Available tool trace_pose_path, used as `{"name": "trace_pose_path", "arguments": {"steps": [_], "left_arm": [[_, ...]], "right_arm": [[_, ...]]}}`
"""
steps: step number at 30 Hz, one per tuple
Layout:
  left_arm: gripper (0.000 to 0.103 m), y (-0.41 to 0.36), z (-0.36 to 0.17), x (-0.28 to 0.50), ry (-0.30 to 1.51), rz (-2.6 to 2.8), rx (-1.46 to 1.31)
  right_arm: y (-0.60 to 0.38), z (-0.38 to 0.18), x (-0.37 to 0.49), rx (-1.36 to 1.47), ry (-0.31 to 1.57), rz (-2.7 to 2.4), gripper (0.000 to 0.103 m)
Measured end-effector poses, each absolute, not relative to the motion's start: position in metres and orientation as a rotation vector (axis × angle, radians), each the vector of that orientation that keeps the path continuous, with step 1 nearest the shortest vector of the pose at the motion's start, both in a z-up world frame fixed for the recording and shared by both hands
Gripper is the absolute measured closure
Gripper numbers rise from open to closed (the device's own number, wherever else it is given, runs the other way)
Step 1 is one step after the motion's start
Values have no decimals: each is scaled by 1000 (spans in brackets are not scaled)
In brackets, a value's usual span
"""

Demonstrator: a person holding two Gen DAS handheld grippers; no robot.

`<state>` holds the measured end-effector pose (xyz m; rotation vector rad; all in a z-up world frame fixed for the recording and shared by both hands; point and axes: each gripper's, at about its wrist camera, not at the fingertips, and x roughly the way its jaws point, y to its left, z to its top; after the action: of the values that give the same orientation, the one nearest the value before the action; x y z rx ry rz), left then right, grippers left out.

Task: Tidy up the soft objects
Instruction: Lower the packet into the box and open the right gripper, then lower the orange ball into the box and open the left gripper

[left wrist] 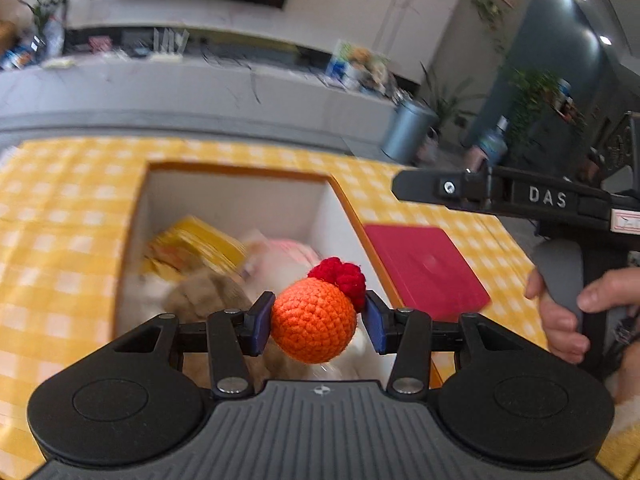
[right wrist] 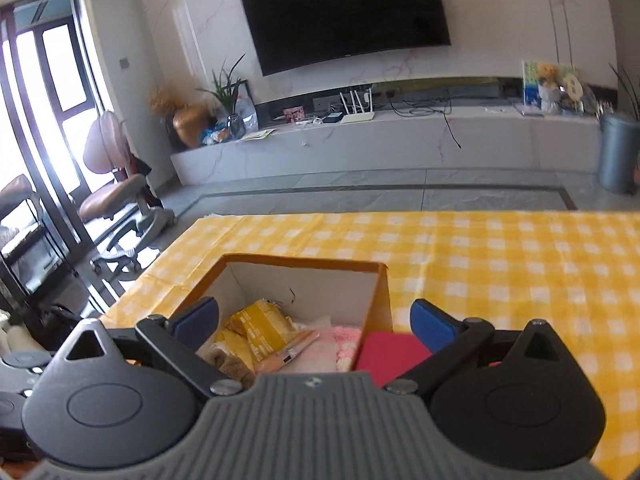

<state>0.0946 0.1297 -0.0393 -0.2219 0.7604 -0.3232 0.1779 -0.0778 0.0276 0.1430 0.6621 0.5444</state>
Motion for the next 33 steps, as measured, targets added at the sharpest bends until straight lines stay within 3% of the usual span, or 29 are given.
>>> {"name": "trace_pose_path", "arguments": {"steps": [12,26,33], "left_arm": [[49,99,-81,109,946,-498,-157],[48,78,-95,106,991,-547,-84],[35,69,-81,96,957,-527,-8]], "right_arm": [[-95,1,195,216,749,528,3],[-97,3,189,227,766,532,3],[-89,-1,189,218,793,555,3]]}}
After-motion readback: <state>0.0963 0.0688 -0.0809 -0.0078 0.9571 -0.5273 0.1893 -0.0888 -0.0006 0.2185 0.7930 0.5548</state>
